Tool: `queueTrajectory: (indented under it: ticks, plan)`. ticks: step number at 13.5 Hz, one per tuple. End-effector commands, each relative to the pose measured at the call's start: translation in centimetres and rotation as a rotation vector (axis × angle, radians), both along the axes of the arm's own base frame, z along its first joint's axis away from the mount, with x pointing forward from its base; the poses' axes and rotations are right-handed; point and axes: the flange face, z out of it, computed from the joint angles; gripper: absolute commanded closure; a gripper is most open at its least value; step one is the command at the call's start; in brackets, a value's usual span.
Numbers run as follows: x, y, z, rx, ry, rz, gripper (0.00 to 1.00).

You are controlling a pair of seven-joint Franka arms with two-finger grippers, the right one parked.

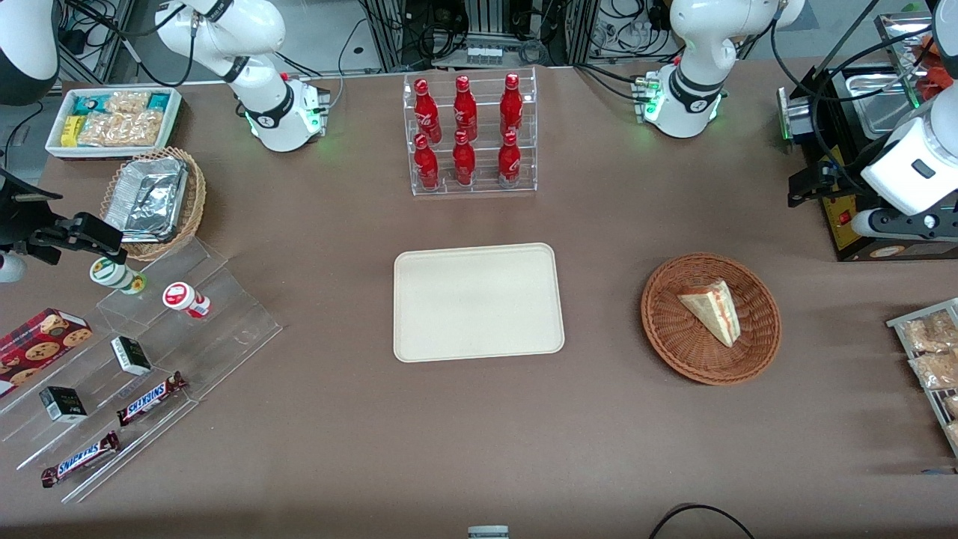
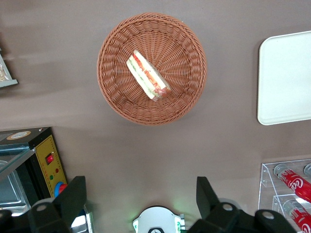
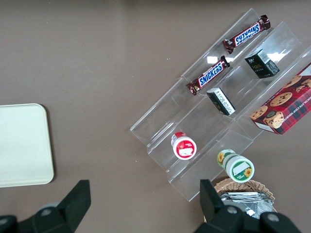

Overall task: Place sandwich from basket to tray
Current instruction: 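Move the left gripper over the sandwich in the wicker basket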

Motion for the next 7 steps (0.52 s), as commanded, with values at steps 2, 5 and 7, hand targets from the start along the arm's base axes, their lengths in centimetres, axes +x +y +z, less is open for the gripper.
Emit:
queueTrajectory:
  ticks: [2,5,7]
  plan:
    - [-0.1,-0.2,0.3,0.006,-0.011,0.012,0.00]
    - [0.5,-0.4,-1.6,0.005,-0.010,0.009,0.00]
    - [0.8,-0.7,-4.0,0.006,-0.013,0.005,0.00]
